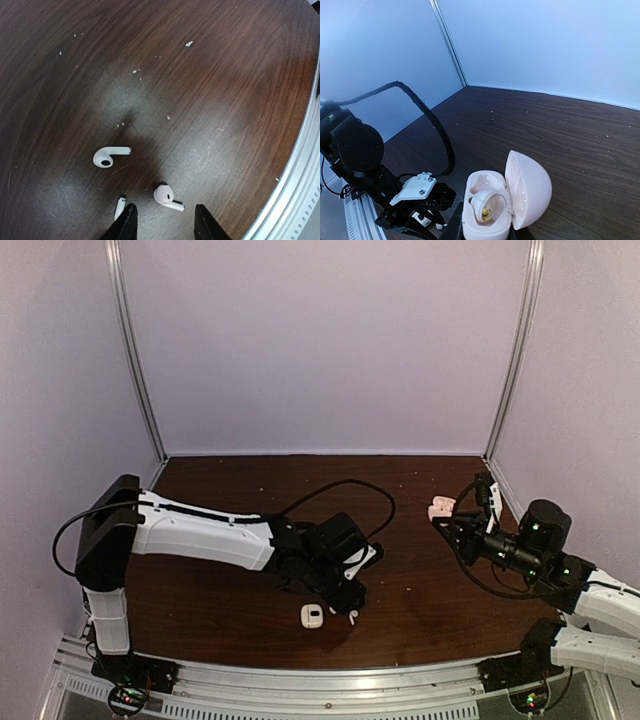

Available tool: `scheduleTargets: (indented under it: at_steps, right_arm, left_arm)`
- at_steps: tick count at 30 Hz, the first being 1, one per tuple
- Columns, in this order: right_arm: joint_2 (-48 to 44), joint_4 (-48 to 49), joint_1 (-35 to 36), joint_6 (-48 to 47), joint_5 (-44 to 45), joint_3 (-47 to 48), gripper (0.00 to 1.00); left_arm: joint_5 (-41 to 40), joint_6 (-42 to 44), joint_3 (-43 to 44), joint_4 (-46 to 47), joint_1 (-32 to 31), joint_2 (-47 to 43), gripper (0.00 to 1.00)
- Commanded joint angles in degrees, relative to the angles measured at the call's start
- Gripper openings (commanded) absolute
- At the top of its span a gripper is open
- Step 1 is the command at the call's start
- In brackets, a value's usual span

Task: Insert the wireless bluetooth earbuds into the charging case
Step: Pick up the left earbud from the center of the board.

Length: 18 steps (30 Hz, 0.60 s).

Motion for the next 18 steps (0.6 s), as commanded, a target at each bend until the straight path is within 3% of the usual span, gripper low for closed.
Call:
scheduleTargets:
  at_steps: [1,18]
  right_arm:
    - [-0.52,0.08,-0.31,-0.74,0.86,1.38,0.00]
    - [-0.62,-0.01,-0.31,-1.00,1.09,1.02,0.00]
  left_arm:
    - [0.16,-5.55,1.99,-1.49,0.20,2.18,0.39]
    - [3.15,-4.47,3.98,-1.86,-0.05,7.01,0.35]
